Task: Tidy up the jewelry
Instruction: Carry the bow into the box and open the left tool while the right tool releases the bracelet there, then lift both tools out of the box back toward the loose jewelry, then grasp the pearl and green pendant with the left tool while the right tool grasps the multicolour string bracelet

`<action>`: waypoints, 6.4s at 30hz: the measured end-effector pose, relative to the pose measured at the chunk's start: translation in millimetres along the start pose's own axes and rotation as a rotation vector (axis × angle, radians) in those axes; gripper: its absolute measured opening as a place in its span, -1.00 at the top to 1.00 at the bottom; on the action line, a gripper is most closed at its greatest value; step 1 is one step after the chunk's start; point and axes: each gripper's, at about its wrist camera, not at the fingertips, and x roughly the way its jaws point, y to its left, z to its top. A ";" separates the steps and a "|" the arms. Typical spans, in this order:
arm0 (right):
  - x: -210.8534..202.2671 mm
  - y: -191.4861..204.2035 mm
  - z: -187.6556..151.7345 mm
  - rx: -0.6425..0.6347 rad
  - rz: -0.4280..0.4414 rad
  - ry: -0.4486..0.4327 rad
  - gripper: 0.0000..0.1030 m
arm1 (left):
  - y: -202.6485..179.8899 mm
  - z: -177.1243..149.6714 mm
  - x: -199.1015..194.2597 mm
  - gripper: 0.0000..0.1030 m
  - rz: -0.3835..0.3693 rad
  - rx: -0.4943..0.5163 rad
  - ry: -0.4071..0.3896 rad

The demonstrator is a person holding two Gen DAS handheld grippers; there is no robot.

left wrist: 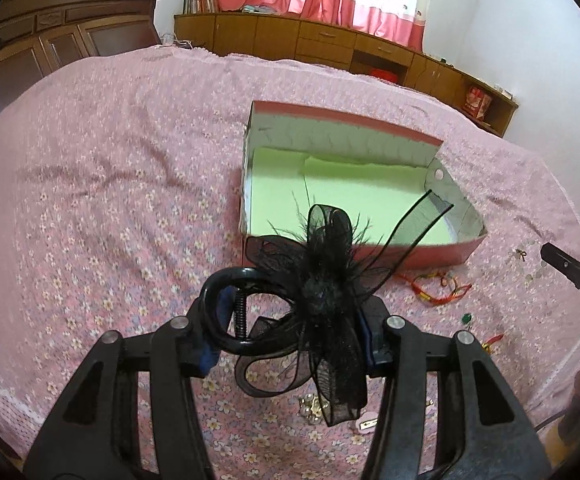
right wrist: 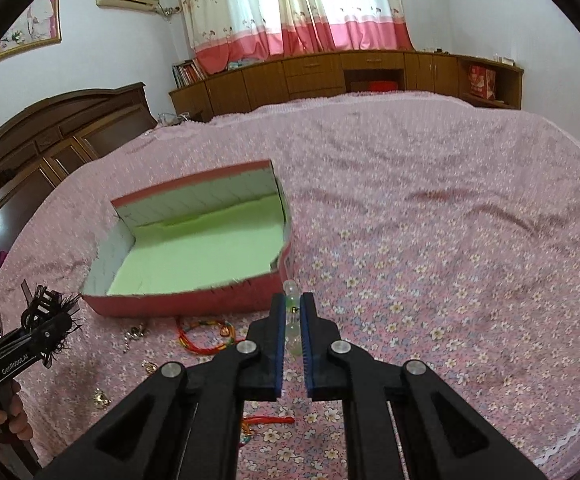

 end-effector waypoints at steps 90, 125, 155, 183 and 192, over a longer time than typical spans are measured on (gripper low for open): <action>149.5 28.9 96.5 -0.012 0.125 0.089 0.28 | -40.6 99.2 115.4 -0.20 -0.012 0.091 0.080; 34.9 21.9 42.9 0.014 0.156 0.049 0.21 | -37.7 55.1 28.6 -0.20 -0.104 0.075 0.075; 51.0 1.6 -18.5 0.061 0.125 0.196 0.21 | -46.3 -15.9 81.6 0.33 -0.092 0.153 0.277; 66.9 8.7 -21.2 0.055 0.163 0.216 0.21 | -44.2 -5.0 48.7 0.95 -0.190 0.160 0.197; 74.7 18.5 -21.8 0.038 0.185 0.228 0.21 | -45.1 8.8 22.4 0.95 -0.224 0.138 0.131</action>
